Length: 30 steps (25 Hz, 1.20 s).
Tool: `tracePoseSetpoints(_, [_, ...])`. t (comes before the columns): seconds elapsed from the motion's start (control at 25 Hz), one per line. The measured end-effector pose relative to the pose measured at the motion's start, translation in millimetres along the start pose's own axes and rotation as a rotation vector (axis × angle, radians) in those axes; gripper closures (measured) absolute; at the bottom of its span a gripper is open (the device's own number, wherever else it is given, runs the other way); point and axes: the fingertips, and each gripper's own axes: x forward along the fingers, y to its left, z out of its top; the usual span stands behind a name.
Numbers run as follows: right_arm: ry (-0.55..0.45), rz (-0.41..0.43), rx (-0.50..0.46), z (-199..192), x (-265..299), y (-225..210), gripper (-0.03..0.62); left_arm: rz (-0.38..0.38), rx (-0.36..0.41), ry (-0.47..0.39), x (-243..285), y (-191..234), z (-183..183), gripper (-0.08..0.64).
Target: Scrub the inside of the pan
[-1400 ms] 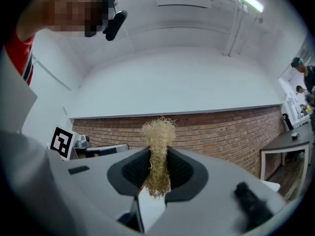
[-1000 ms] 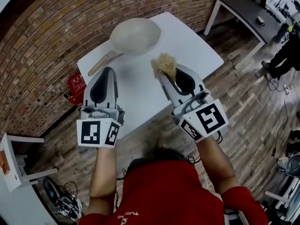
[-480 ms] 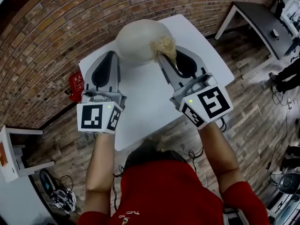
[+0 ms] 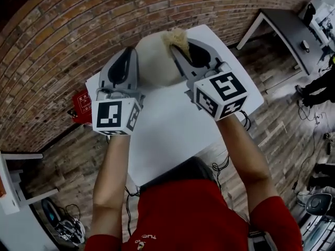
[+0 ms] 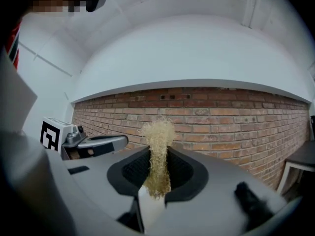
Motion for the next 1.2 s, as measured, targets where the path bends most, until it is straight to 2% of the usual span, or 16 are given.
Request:
tracePoseSetpoints(0.2, [0.095,0.011,0.004,-35.3,38.1,-17.8,0.505,0.018,-0.020,0.022,31.1,18.1,-21.9,0.537])
tracePoseSetpoints(0.44, [0.193,0.043,-0.006,-71.7,82.0,-37.4,0.505,0.090,-0.064,0.048,61.0,39.1,-58.7,0.537])
tracePoseSetpoints(0.56, [0.259,0.068,0.010,-95.1,103.1,-43.7,0.505,0.112,-0.060,0.077,70.7,45.2,-77.1,0.537])
tracePoseSetpoints(0.88, [0.573,0.191,-0.051,-186.3,151.3,-34.8,0.505,0.150,-0.071,0.122,83.1,63.2,-115.9,0.537])
tracePoseSetpoints(1.0, [0.688,0.194,-0.050,-217.9,160.7,-36.8,0.505,0.155,-0.081,0.125,82.8,68.0,-122.7,0.537])
tracePoseSetpoints(1.2, [0.861,0.193,0.007,-265.9,172.9,-38.3,0.505,0.175,-0.101,0.120,83.1,83.8,-129.4,0.537])
